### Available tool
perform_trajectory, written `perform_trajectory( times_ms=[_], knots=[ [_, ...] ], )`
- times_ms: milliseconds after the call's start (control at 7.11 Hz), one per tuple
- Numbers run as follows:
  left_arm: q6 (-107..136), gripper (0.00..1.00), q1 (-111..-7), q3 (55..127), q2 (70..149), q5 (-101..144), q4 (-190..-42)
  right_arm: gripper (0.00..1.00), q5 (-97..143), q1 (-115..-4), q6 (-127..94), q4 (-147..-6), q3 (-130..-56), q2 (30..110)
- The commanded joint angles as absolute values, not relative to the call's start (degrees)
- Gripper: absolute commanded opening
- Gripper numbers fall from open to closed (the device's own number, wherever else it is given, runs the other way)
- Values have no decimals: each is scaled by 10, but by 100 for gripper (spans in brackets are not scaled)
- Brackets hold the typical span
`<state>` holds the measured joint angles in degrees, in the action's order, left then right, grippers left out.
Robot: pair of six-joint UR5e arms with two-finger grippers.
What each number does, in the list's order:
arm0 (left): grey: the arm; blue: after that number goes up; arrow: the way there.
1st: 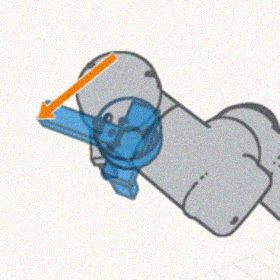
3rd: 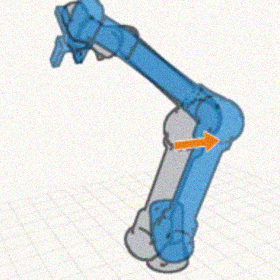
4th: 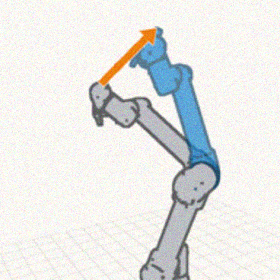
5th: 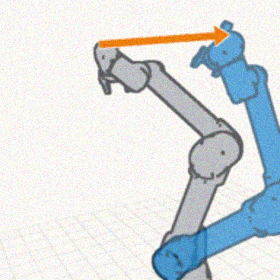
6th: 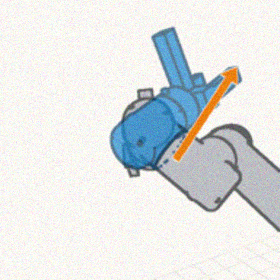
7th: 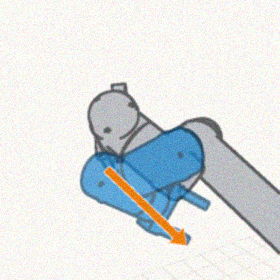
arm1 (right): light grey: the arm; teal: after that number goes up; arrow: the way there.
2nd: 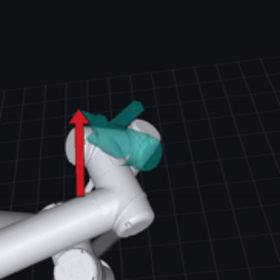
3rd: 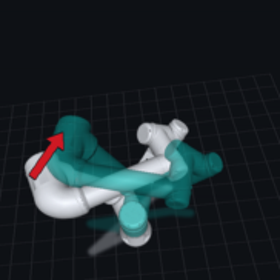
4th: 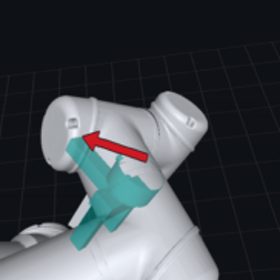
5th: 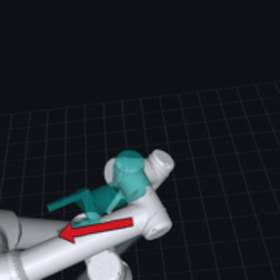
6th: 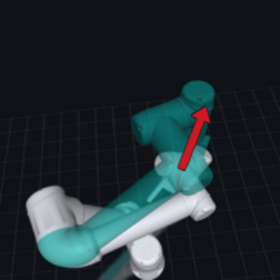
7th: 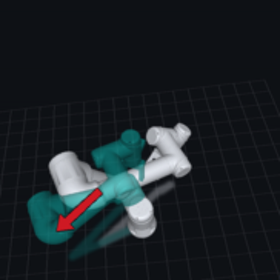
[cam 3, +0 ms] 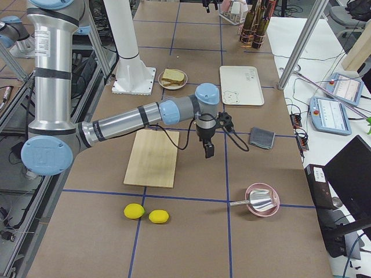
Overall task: Make sandwich and place on tray
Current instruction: 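Move the left gripper toward the white plate holding the sandwich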
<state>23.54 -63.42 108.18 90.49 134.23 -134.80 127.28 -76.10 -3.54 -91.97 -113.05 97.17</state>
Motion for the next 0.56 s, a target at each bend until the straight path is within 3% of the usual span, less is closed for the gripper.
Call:
perform_trajectory(
  times_ms=[0, 422],
  knots=[
    [443, 100, -470, 1105, 932, 1230, -1350, 100, 1276, -835, -2, -911, -1131, 1051],
    [666, 99, -279, 1140, 979, 1039, -1264, 100, 1279, -844, -6, -911, -1130, 1064]
  ],
)
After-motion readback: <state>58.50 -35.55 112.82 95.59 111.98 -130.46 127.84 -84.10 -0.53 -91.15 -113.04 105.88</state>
